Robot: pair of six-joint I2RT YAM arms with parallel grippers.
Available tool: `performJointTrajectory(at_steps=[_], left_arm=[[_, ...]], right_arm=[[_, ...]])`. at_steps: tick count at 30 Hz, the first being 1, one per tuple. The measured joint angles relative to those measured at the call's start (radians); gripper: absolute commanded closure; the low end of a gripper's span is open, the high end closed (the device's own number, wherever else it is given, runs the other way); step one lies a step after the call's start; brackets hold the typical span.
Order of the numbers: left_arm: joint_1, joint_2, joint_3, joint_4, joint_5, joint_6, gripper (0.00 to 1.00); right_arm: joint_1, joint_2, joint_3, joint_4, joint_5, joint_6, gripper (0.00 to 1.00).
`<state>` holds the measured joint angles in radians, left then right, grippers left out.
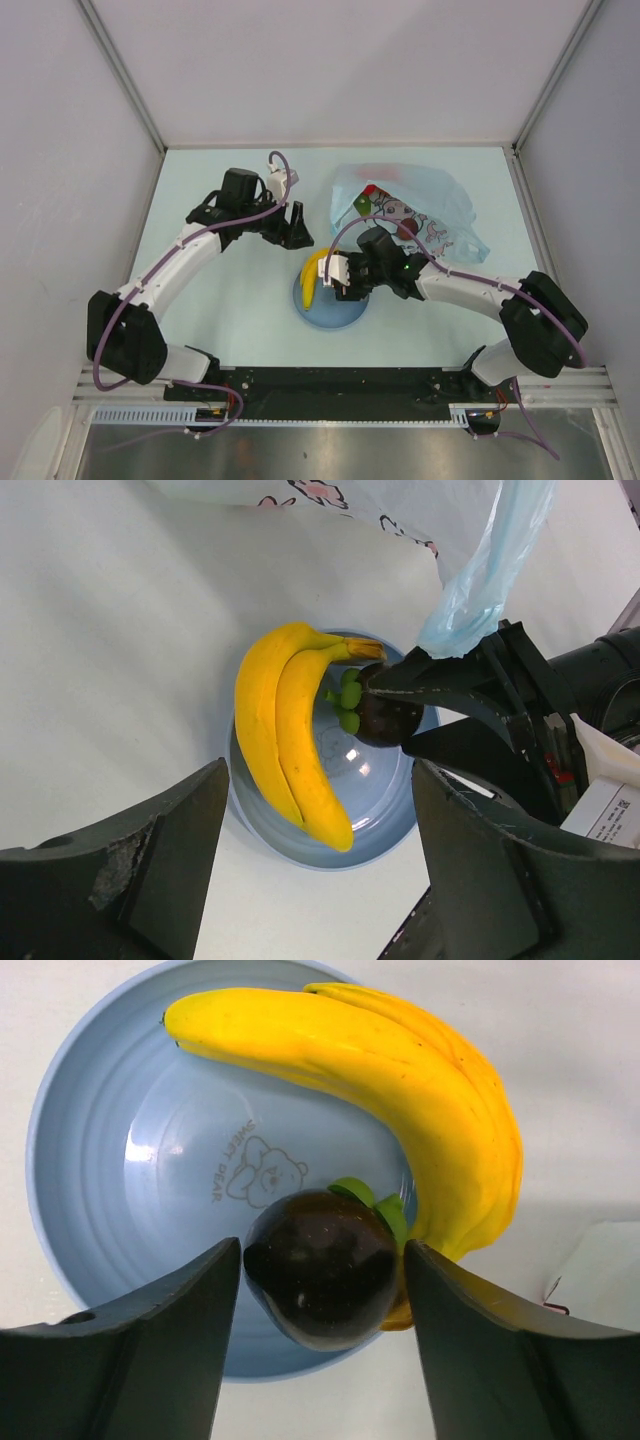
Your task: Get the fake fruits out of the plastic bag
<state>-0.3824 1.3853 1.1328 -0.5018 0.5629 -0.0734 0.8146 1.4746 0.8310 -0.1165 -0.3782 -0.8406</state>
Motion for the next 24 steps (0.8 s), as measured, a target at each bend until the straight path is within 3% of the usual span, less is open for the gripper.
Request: performJointTrajectory(at_steps=[3, 4, 13, 19, 20, 24], left_arm=[[0.000, 0.003, 0.000, 0.000, 0.006, -0.006, 0.22], [0.000, 0.004, 0.000, 0.000, 0.009, -0.006, 0.22], [0.000, 0.005, 0.000, 0.006, 0.018, -0.006, 0.22], [0.006, 0.005, -0.012, 0.006, 0.018, -0.007, 0.22], [0.008, 0.005, -0.013, 0.006, 0.019, -0.008, 0.21], [0.023, 0.010, -0.011, 0.013, 0.029, -0.035, 0.21]], right_arm=[[0.002, 0.001, 0.000, 0.004, 0.006, -0.003, 0.02], [0.002, 0.001, 0.000, 0.005, 0.008, -0.002, 0.00], [0.004, -0.026, -0.001, 0.002, 0.043, 0.026, 0.00], [0.001, -0.243, 0.030, -0.115, 0.060, 0.113, 0.00], [-0.006, -0.287, 0.036, -0.132, 0.061, 0.135, 0.02], [-0.122, -0.378, 0.060, -0.146, 0.094, 0.317, 0.29]])
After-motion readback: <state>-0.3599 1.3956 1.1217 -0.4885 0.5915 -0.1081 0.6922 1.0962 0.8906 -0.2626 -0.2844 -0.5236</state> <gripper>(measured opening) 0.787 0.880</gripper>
